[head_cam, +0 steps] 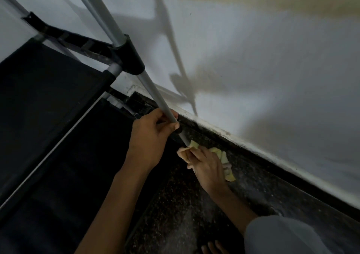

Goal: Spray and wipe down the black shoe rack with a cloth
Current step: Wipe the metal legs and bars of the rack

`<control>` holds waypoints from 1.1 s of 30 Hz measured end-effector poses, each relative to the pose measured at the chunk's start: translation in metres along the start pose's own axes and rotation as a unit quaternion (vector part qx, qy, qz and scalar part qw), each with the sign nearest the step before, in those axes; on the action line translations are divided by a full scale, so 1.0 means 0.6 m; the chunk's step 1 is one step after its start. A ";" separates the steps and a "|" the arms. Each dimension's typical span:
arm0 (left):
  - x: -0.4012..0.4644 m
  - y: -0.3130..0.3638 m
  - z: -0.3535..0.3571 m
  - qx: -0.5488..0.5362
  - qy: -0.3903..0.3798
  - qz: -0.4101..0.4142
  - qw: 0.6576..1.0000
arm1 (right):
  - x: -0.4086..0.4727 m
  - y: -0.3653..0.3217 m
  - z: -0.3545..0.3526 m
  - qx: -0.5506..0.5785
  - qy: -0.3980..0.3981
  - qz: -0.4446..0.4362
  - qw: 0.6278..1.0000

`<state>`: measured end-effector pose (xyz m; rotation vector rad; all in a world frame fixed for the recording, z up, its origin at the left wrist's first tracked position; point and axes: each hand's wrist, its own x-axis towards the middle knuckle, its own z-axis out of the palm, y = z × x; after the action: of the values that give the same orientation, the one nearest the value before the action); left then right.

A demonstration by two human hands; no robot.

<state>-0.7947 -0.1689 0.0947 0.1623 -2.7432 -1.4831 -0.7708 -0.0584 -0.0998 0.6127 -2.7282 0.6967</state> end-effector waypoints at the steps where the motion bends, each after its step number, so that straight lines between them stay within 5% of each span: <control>1: 0.001 -0.002 0.001 -0.003 0.005 -0.001 1.000 | 0.000 -0.005 -0.007 -0.004 -0.062 0.041 0.997; 3: 0.002 -0.005 0.003 -0.017 0.009 -0.007 1.000 | 0.018 -0.019 -0.041 0.027 -0.152 0.159 0.975; 5: 0.001 -0.006 0.008 -0.057 0.025 -0.019 0.998 | 0.030 -0.008 -0.077 0.075 -0.249 0.309 0.915; 7: -0.010 -0.006 0.020 -0.092 0.081 -0.024 0.992 | 0.011 0.018 -0.104 0.115 -0.256 0.376 0.883; 8: -0.020 -0.008 0.028 -0.094 0.129 -0.021 0.987 | 0.000 0.024 -0.111 0.140 -0.197 0.379 0.893; 11: -0.061 -0.028 0.053 -0.050 0.263 0.013 0.963 | -0.011 -0.015 -0.109 0.260 0.065 0.309 0.913; 13: -0.091 -0.051 0.069 -0.019 0.255 0.019 0.967 | 0.001 -0.035 -0.070 0.303 0.140 0.257 0.907; 20: -0.065 -0.137 0.105 -0.034 -0.049 -0.089 0.994 | 0.035 -0.037 0.004 0.053 -0.051 0.268 0.961; 26: 0.000 -0.156 0.117 -0.070 -0.047 -0.124 0.989 | 0.055 -0.004 -0.066 -0.093 -0.282 0.139 0.945; 29: 0.012 -0.173 0.113 -0.069 -0.051 -0.119 0.989 | 0.028 0.009 -0.094 -0.057 -0.273 0.128 0.952; 33: 0.020 -0.180 0.109 -0.070 -0.072 -0.110 0.989 | 0.016 -0.012 -0.061 -0.109 -0.203 -0.011 0.973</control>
<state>-0.8020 -0.1744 -0.0316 0.3821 -2.7929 -1.8031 -0.7708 -0.0491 -0.0623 0.8060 -3.1033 0.2787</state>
